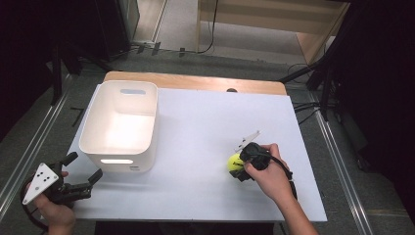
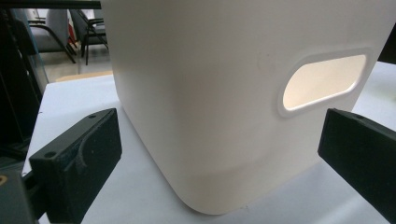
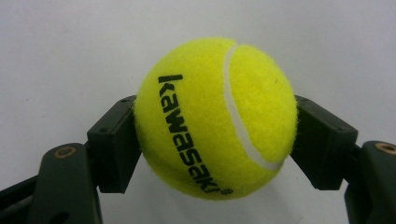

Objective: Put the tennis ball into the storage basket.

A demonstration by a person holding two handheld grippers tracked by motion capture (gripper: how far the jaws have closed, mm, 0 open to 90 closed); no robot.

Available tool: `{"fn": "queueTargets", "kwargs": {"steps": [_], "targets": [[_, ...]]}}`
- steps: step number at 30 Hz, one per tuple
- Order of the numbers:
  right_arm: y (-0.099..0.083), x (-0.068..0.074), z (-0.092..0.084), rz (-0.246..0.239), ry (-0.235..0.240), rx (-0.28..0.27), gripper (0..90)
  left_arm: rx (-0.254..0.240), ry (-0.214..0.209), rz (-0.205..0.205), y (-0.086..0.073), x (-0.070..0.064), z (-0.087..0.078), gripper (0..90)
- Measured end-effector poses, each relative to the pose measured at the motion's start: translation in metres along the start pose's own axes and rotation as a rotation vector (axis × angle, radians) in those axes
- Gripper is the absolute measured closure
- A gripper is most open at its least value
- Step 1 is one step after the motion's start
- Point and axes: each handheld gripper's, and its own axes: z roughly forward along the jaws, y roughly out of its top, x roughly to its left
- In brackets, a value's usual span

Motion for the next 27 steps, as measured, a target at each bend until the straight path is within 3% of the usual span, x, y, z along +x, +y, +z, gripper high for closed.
{"fn": "queueTargets", "kwargs": {"steps": [16, 27], "targets": [[0.015, 0.0, -0.009, -0.013, 0.047, -0.009, 23.6, 0.0, -0.002, 0.0, 0.0, 0.0, 0.0, 0.0], [0.024, 0.002, -0.016, -0.029, 0.053, -0.01, 23.6, -0.001, -0.002, -0.004, 0.0, 0.0, 0.0, 0.0]]}}
